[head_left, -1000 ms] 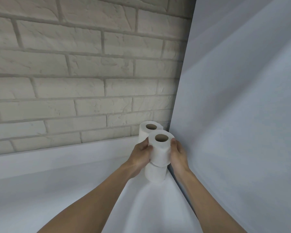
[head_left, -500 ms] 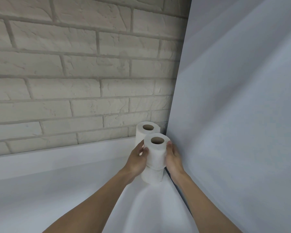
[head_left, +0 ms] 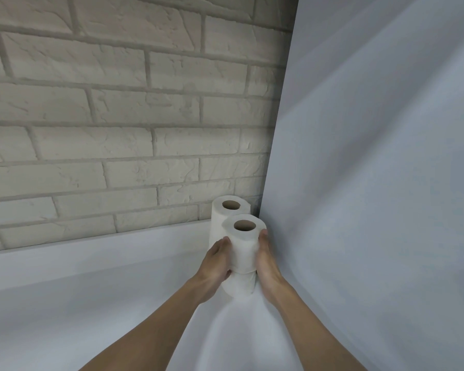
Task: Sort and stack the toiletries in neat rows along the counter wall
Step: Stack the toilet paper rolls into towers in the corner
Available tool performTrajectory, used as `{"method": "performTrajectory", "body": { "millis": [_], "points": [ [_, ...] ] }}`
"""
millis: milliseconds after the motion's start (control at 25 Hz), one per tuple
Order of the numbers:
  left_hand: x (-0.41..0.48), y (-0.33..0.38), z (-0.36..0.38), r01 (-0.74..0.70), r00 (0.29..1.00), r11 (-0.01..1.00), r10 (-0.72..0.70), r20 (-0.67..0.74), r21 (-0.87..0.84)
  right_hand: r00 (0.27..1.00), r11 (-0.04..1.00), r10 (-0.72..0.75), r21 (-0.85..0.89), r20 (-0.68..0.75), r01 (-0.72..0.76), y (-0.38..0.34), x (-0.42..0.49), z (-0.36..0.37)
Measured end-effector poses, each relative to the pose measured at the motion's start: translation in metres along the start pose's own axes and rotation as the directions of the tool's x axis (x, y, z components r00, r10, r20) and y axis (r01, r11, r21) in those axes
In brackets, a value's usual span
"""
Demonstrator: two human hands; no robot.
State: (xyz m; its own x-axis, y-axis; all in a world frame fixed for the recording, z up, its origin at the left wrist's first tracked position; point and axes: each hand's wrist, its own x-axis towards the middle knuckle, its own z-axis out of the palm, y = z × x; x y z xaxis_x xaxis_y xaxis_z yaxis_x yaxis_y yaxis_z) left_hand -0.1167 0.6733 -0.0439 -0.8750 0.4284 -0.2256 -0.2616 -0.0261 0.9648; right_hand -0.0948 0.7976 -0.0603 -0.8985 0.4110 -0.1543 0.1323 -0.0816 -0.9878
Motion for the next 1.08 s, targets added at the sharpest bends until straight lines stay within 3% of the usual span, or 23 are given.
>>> {"method": "performTrajectory", "body": {
  "millis": [240, 560, 800, 1080],
  "points": [
    [-0.001, -0.002, -0.002, 0.012, 1.0, 0.999, -0.012, 0.003, -0.033, 1.0, 1.0, 0.004, -0.009, 0.027, -0.004, 0.004, 0.001, -0.003],
    [-0.006, -0.001, -0.01, 0.064, 0.998, 0.995, -0.066, 0.02, 0.08, 1.0, 1.0, -0.016, 0.017, 0.014, 0.015, -0.004, -0.004, -0.007],
    [-0.023, 0.007, -0.021, 0.052, 0.998, 0.984, -0.048, -0.027, 0.169, 0.99, 0.999, -0.044, -0.017, -0.134, 0.042, -0.014, -0.017, -0.01],
    [-0.057, 0.019, -0.041, -0.115, 0.99, 0.967, 0.13, -0.053, 0.228, 0.898, 0.942, -0.308, -0.233, -0.313, 0.241, -0.041, -0.063, -0.003]
  ]
}}
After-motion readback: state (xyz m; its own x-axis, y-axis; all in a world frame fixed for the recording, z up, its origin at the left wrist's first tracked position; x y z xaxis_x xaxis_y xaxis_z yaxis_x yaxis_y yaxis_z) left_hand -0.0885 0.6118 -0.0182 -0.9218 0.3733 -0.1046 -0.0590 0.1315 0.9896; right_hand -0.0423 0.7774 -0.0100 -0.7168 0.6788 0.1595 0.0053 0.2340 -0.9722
